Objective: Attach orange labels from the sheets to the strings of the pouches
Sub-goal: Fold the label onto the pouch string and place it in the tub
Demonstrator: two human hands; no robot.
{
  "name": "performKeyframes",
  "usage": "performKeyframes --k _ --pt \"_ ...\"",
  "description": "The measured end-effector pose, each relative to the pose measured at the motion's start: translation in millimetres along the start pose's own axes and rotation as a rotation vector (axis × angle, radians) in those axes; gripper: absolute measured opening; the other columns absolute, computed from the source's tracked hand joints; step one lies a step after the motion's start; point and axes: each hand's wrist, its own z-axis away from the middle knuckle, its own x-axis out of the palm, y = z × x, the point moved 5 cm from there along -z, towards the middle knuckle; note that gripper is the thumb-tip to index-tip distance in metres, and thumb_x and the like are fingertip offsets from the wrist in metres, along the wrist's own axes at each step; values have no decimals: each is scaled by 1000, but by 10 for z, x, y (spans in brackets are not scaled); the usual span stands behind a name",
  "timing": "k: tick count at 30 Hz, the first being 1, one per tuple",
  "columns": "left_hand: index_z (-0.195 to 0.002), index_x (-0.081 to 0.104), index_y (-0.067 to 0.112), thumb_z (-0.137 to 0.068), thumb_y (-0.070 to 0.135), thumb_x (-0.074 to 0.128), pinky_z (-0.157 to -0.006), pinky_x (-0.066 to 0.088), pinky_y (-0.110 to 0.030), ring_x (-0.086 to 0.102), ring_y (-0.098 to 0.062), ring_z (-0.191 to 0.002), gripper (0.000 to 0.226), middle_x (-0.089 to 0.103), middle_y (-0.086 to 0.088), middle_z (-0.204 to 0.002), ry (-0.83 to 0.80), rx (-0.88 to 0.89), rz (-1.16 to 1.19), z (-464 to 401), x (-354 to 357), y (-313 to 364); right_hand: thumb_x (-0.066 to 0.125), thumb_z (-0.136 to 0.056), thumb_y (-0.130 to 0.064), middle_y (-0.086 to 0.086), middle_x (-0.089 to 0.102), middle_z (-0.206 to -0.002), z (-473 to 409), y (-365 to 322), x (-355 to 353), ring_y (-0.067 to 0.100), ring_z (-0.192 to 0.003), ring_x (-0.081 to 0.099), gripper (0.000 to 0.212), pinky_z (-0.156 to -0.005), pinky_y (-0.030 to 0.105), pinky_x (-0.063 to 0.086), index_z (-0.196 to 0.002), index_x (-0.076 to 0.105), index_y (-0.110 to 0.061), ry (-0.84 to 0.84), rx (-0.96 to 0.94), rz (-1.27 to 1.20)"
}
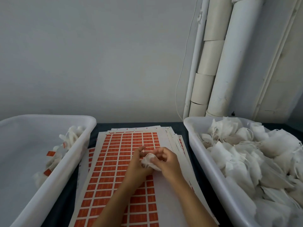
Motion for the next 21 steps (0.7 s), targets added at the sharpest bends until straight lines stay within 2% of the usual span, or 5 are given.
performKeyframes --k 7,11,14,17,21 --pt "-105 63 20 -83 33 65 -69 55 -20 69 -13 -84 26 71 2 -93 -128 -35 236 33 14 -27 70 -80 -19 -22 66 -88 32 -54 -113 -3 -88 61 15 -63 13 51 -90 64 -28 88 -85 -183" --pt "-94 63 17 -85 32 61 -64 54 -19 66 -12 -79 17 69 4 -86 104 51 217 30 -69 2 67 -85 -23 -20 64 -94 62 -94 -42 3 -91 60 12 -74 16 51 -94 61 -29 83 -164 -37" --pt "-87 58 23 -87 26 64 -57 50 -13 62 -8 -75 7 63 8 -85 328 60 114 49 -163 -2 63 -87 -27 -24 56 -94 103 -161 -111 3 -85 58 13 -71 10 49 -97 55 -30 228 -280 135" --pt "-84 54 27 -87 24 65 -54 47 -12 59 -5 -70 12 60 9 -80 444 132 3 100 -209 76 54 -85 -43 -17 63 -81 153 -193 -50 4 -78 61 15 -68 13 51 -86 55 -27 85 -316 2" --pt "-94 58 27 -90 18 62 -68 56 -24 63 -8 -81 11 64 9 -88 254 334 -83 126 -81 175 54 -82 -48 -15 65 -85 201 -163 150 2 -85 64 21 -69 14 51 -91 55 -28 -86 -270 -8"
